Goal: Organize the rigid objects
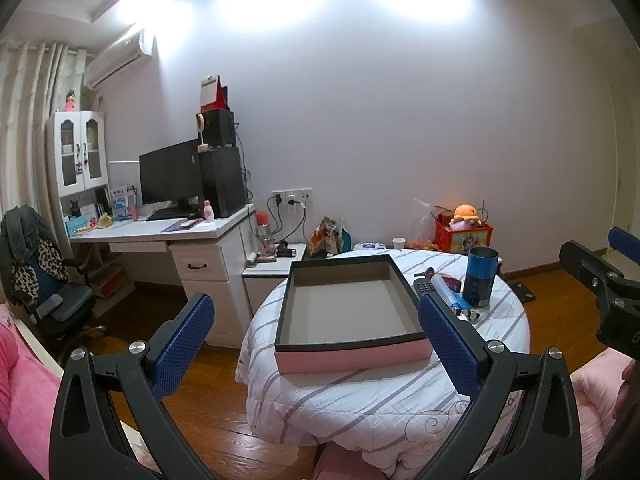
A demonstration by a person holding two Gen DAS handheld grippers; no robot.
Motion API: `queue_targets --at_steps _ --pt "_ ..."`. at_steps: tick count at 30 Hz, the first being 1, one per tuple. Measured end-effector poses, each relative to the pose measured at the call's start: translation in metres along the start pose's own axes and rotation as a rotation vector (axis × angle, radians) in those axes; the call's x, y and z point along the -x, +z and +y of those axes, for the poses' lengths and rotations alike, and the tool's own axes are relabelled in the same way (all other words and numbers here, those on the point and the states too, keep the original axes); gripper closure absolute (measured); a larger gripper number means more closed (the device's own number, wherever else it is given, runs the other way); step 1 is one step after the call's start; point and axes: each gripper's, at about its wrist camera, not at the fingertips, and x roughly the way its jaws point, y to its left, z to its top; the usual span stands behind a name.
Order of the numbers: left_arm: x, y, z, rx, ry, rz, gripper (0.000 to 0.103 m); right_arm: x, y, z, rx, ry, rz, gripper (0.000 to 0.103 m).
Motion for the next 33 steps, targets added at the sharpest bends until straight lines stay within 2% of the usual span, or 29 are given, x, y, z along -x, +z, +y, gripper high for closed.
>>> queue_targets --at_steps 33 --pt "-0.0003 -0.0043 0.0010 -0.012 -0.001 0.011 0.000 -0.0027 -0.0066 -0.0008 0.010 -0.006 0.030 0.000"
